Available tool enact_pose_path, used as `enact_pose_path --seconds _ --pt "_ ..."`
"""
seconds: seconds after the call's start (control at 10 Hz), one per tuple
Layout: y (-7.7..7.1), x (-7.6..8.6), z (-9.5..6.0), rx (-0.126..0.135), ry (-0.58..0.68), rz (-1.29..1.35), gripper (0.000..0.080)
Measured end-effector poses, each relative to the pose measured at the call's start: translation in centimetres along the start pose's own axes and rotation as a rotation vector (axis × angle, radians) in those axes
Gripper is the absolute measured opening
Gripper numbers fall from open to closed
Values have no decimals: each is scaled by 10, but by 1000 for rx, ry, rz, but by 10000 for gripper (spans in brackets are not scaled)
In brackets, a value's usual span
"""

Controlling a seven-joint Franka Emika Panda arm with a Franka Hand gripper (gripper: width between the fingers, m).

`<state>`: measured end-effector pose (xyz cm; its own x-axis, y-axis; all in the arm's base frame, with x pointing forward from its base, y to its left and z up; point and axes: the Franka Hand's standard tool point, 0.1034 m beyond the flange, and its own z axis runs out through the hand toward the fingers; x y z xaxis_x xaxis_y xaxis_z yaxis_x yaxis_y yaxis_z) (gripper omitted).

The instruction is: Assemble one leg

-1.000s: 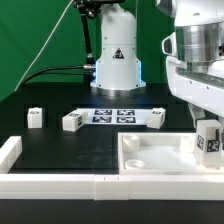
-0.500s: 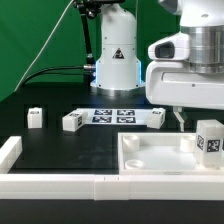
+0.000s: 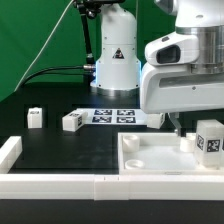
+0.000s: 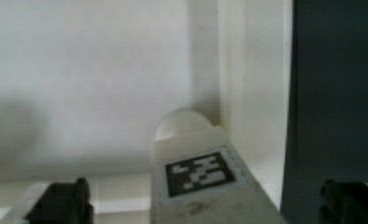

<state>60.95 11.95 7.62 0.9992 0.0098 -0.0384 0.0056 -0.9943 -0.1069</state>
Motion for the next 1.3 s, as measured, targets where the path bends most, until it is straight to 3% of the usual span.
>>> enact_pose_path --seconds 0.1,0.2,0.3,0.4,0.7,1.3 --pt "0 0 0 0 0 15 562" --pt "0 0 0 0 0 16 426" --pt "0 0 0 0 -1 15 426" --pt "2 0 0 -2 -1 17 291" --pt "1 0 1 5 -1 101 291" --pt "-6 0 2 31 -6 836 291"
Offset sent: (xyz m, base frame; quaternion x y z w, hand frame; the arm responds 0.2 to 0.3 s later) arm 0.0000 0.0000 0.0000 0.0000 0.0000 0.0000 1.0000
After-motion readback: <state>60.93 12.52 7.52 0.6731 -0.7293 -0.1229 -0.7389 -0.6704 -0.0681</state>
